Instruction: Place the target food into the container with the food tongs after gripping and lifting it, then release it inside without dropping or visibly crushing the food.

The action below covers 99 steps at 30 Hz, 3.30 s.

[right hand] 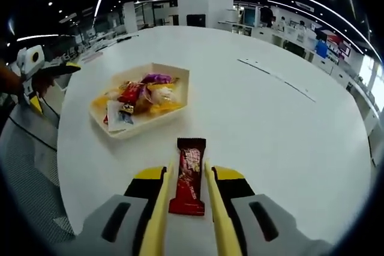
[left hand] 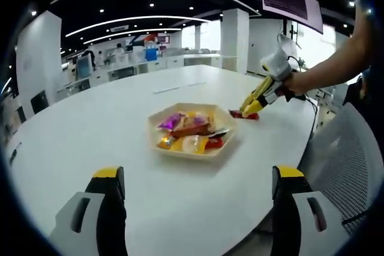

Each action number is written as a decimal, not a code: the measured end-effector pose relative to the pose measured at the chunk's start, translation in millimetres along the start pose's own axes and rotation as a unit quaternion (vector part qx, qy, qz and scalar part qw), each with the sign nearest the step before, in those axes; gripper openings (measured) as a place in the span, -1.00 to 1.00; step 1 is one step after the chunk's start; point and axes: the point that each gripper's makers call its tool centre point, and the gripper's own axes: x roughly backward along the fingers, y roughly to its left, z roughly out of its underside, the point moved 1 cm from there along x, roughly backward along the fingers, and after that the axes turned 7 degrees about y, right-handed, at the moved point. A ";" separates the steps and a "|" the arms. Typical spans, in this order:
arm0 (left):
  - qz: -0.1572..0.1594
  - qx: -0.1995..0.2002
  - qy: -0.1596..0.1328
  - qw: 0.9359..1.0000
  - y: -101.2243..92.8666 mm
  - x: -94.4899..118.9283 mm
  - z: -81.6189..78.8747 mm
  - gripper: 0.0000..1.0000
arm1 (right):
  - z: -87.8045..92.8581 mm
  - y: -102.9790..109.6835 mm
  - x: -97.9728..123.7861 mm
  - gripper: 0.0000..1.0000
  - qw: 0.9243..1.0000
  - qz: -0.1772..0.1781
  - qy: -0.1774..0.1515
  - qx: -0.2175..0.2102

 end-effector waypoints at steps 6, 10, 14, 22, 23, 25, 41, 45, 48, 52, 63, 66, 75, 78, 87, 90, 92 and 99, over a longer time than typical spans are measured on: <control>0.001 0.000 0.000 1.000 -0.3 -0.1 0.2 0.99 | 5.0 -0.3 0.2 -0.50 1.000 0.010 0.013 0.006; 0.001 0.000 0.000 1.000 -0.6 -0.1 -0.1 0.98 | 4.6 -1.4 -0.3 -0.52 1.000 0.013 0.018 0.007; 0.000 0.001 0.000 1.000 0.3 -0.4 0.2 0.98 | 4.5 -1.6 -0.5 -0.54 1.000 0.016 0.022 0.004; -0.001 0.001 0.000 1.000 0.7 -0.1 0.7 0.98 | 2.6 -2.9 2.4 -0.55 1.000 0.015 0.026 0.002; 0.000 0.001 0.000 1.000 0.5 0.1 0.5 0.98 | 2.2 -3.5 3.3 -0.55 1.000 0.014 0.026 0.002; 0.000 0.001 0.000 1.000 0.4 0.3 0.3 0.98 | 0.8 -4.6 4.9 -0.55 1.000 0.014 0.024 0.001; -0.002 0.002 -0.001 1.000 1.3 0.8 0.4 0.97 | -7.2 -10.7 13.3 -0.54 0.999 0.008 0.031 0.010; -0.002 0.003 -0.002 1.000 2.0 0.9 0.1 0.96 | -10.2 -14.8 16.9 -0.54 0.999 0.009 0.031 0.014; -0.002 0.002 -0.002 1.000 1.7 0.9 0.0 0.96 | -12.8 -17.4 19.4 -0.54 0.999 0.010 0.031 0.019; -0.003 0.003 -0.002 1.000 2.0 0.8 0.1 0.96 | -14.8 -21.1 21.5 -0.54 0.999 0.011 0.033 0.029; 0.000 0.004 -0.003 1.000 1.6 1.3 -0.4 0.96 | -30.8 -28.3 33.3 -0.54 0.998 0.005 0.033 0.049; 0.000 0.004 -0.003 1.000 1.7 1.1 -0.3 0.96 | -35.5 -31.1 35.5 -0.54 0.998 0.006 0.032 0.052; -0.002 0.003 -0.006 1.000 1.9 1.7 -1.8 0.96 | -58.3 -39.9 42.4 -0.53 0.998 0.014 0.024 0.062; -0.003 0.006 -0.009 1.000 2.9 2.4 -2.6 0.96 | -64.1 -42.5 43.1 -0.54 0.998 0.014 0.020 0.062; -0.002 -0.005 -0.004 1.000 0.8 1.7 -1.8 0.95 | -92.2 -31.4 39.3 -0.53 0.997 0.010 0.002 0.072; -0.010 0.002 -0.012 1.000 5.2 3.9 -4.2 0.95 | -93.4 -24.0 34.2 -0.53 0.997 0.004 0.005 0.075; -0.008 0.003 -0.007 1.000 4.0 3.0 -3.0 0.96 | -94.5 -20.7 29.9 -0.53 0.997 0.002 0.010 0.079; -0.007 -0.007 -0.009 1.000 2.1 2.8 -3.7 0.97 | -112.9 3.4 28.8 -0.53 0.996 -0.007 0.000 0.091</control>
